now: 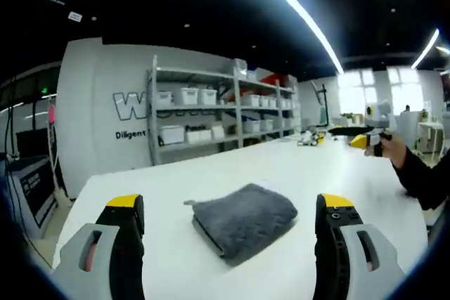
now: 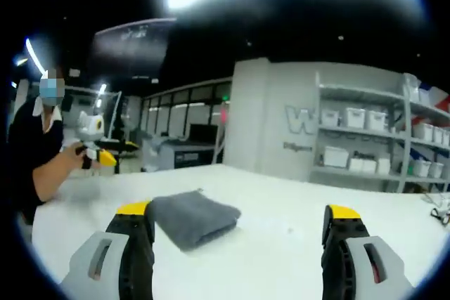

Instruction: Open the folded towel by lifting each exposed corner and separating the folded layers until the towel lies flat within the target outline without major curled edges

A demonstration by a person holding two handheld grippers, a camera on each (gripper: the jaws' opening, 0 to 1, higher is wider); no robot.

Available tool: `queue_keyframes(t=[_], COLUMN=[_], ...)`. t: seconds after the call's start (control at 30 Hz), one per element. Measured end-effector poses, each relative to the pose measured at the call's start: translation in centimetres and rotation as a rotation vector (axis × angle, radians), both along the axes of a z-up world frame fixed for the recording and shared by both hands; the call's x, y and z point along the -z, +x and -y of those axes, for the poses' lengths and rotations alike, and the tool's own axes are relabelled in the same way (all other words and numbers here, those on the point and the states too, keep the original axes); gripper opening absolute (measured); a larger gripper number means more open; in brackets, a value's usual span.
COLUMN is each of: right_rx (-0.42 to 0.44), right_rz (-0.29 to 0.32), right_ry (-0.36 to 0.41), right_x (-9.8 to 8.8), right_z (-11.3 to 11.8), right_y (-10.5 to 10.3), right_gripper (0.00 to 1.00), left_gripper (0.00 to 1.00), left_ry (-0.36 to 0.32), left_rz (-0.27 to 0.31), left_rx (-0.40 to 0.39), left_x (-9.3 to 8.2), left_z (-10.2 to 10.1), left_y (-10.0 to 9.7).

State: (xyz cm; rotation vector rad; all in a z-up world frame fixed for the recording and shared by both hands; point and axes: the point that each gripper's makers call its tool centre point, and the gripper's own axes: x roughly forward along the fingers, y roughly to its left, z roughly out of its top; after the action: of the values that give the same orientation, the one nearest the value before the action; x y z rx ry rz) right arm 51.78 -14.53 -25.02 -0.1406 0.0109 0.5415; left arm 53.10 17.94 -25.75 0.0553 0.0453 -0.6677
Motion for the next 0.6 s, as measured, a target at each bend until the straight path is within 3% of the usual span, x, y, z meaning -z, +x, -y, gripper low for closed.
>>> queue_keyframes(t=[0.07, 0.27, 0.4, 0.6], right_rx=[0.01, -0.066, -0.096, -0.056], right_rz=[-0.009, -0.001, -0.046, -0.058], right_ry=[-0.068, 0.053, 0.103, 0.031], right_x=[1.0, 0.4, 1.4, 2.7], right_z=[0.2, -0.4, -0.4, -0.1], right_y=[-0.1, -0.5, 0.0, 0.7], right_gripper=[1.0, 1.0, 1.0, 1.0], left_gripper=[1.0, 1.0, 1.0, 1.0], left_ry=[0.022, 0.007, 0.012, 0.002], left_rz=[0.004, -0.031, -0.04, -0.045], left_rx=[0.013, 0.044, 0.027, 0.019], left_x=[0.5, 1.7, 2.3, 2.4], left_z=[0.2, 0.3, -0.1, -0.4], left_y=[-0.3, -0.5, -0.1, 0.1])
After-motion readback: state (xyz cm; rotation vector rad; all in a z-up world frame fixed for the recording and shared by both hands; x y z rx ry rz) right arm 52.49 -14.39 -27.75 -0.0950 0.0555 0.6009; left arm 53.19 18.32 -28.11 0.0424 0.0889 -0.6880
